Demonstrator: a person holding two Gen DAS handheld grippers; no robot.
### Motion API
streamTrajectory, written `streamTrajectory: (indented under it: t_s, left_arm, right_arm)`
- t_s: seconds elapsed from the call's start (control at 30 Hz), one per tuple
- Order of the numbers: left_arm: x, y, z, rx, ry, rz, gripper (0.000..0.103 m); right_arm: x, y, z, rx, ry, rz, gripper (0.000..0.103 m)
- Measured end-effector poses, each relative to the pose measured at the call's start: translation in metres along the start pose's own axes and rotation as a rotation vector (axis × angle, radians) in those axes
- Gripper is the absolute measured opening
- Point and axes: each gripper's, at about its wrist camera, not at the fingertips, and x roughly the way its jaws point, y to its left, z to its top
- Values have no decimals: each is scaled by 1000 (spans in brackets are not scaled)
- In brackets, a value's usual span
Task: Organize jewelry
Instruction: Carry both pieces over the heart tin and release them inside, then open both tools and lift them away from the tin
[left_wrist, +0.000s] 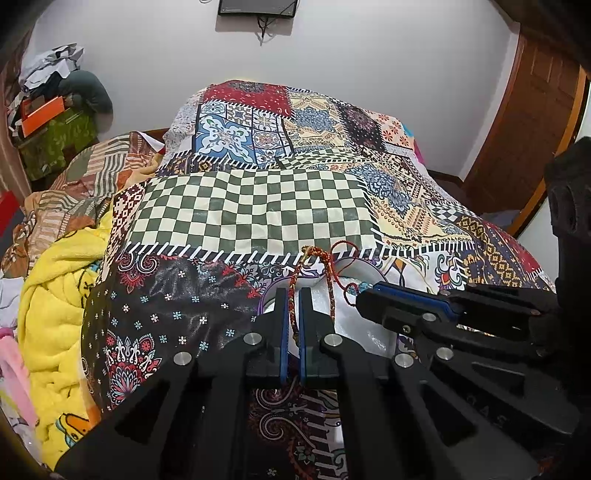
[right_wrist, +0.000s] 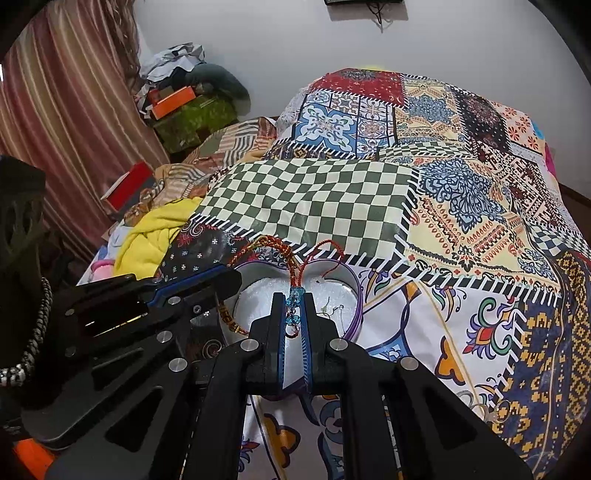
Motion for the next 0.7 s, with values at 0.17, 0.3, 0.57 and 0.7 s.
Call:
streamTrajectory:
  t_s: [0.17,0.3,0.57,0.7]
  left_arm:
    - [-3,2,2,-1,-2,4,3]
    - [-5,6,2,-14,5,-3,3]
    - [-15,9,3,-23,-10,13,25]
    - [-24,13,5,-50,-27,11,33]
  right_arm:
    - [0,-4,1,18,-7,-9,7]
    - [2,-6,2,31,4,1,7]
    - [2,-6,3,43,32,9,15]
    - [-7,-2,3,30,9,-24,24]
